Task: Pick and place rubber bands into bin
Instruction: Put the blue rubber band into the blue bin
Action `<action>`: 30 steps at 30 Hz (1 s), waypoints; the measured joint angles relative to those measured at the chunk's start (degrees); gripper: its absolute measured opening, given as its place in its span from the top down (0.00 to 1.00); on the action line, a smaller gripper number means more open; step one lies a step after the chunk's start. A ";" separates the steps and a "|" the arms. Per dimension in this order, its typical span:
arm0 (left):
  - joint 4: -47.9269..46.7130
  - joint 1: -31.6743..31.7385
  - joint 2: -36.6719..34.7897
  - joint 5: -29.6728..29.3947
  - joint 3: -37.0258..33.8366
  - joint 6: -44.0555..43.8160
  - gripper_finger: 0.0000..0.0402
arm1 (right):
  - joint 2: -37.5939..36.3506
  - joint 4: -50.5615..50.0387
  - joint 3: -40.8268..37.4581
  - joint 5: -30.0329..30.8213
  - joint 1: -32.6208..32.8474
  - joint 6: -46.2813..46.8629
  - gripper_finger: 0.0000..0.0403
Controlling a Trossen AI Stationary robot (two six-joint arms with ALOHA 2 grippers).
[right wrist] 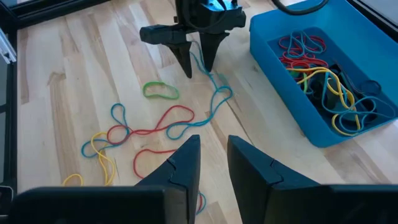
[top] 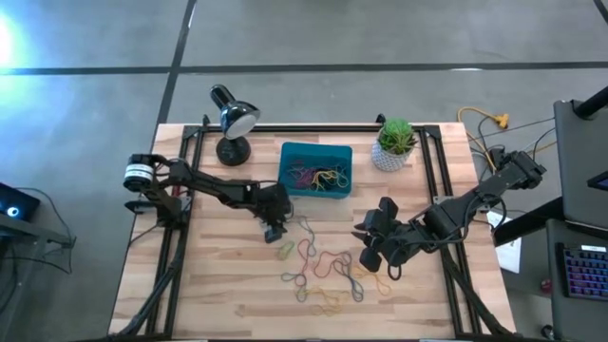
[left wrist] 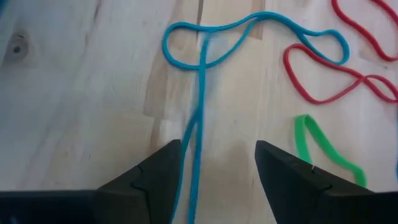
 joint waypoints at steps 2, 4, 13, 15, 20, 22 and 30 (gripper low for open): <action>-0.28 -0.05 -0.48 -0.40 0.17 0.86 0.54 | 0.00 -0.01 0.00 -0.01 0.00 0.00 0.83; -0.32 -0.05 -0.64 -0.68 0.15 1.51 0.56 | 0.00 0.00 0.00 -0.02 0.00 0.00 0.83; -0.32 0.00 0.14 -2.10 -0.15 2.63 0.74 | 0.00 -0.04 0.00 -0.02 -0.01 -0.63 0.81; -0.29 -0.12 0.74 -2.62 -0.15 2.87 0.79 | 0.00 -0.04 0.00 -0.02 -0.06 -0.63 0.81; -0.32 -0.46 1.22 -3.36 -0.15 3.26 0.91 | 0.00 -0.04 0.00 -0.02 -0.07 -0.59 0.83; -0.15 -0.78 1.29 -2.27 -0.20 3.66 0.94 | 0.00 -0.06 0.00 -0.02 -0.07 -0.59 0.83; -0.09 -2.40 1.33 -1.62 -0.19 4.36 1.00 | 0.00 -0.08 0.00 -0.02 -0.07 -0.44 0.83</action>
